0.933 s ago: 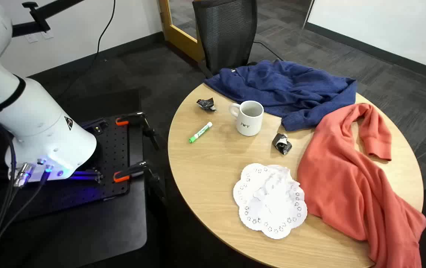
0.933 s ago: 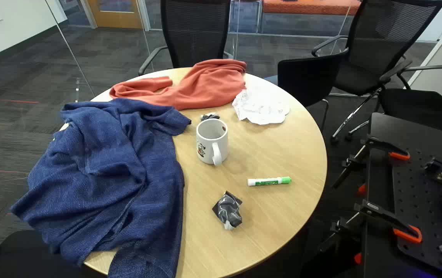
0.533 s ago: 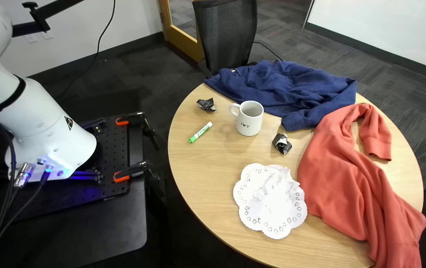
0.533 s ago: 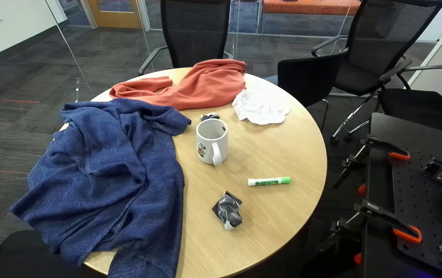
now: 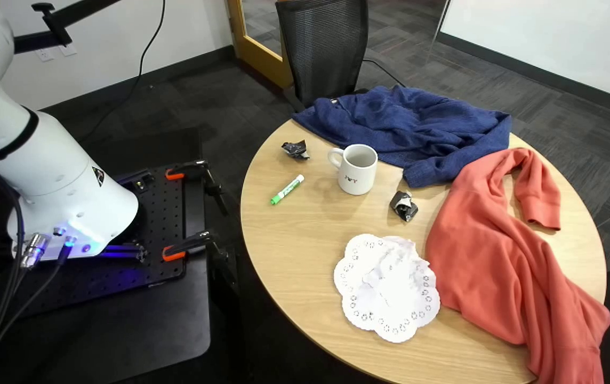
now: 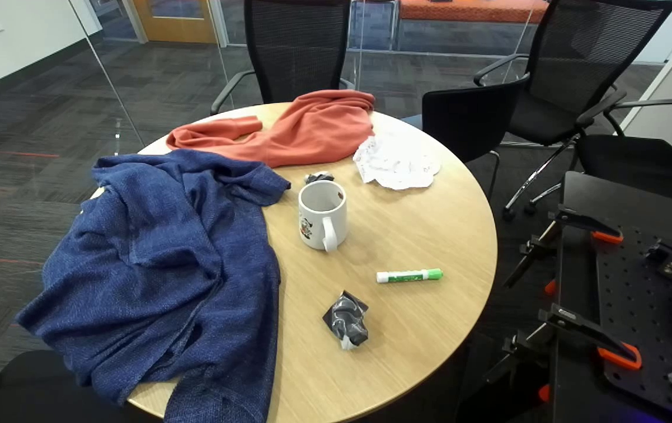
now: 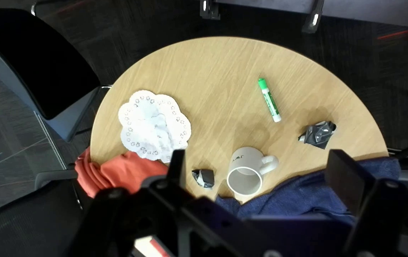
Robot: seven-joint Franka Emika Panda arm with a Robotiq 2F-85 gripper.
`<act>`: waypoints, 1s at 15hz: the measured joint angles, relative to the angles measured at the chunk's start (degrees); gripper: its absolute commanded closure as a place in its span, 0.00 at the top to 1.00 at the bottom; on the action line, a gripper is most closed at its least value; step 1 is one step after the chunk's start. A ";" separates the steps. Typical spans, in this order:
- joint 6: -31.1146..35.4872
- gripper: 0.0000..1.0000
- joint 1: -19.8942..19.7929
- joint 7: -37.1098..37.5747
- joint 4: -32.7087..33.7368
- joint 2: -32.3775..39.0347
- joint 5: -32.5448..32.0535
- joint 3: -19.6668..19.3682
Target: Pick the marker and put it in the cup
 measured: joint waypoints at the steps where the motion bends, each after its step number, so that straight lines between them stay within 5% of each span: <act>1: 2.03 1.00 0.58 -0.08 -0.76 1.26 0.00 0.00; 15: 26.56 1.00 2.82 -4.60 -7.90 26.97 -0.04 -1.27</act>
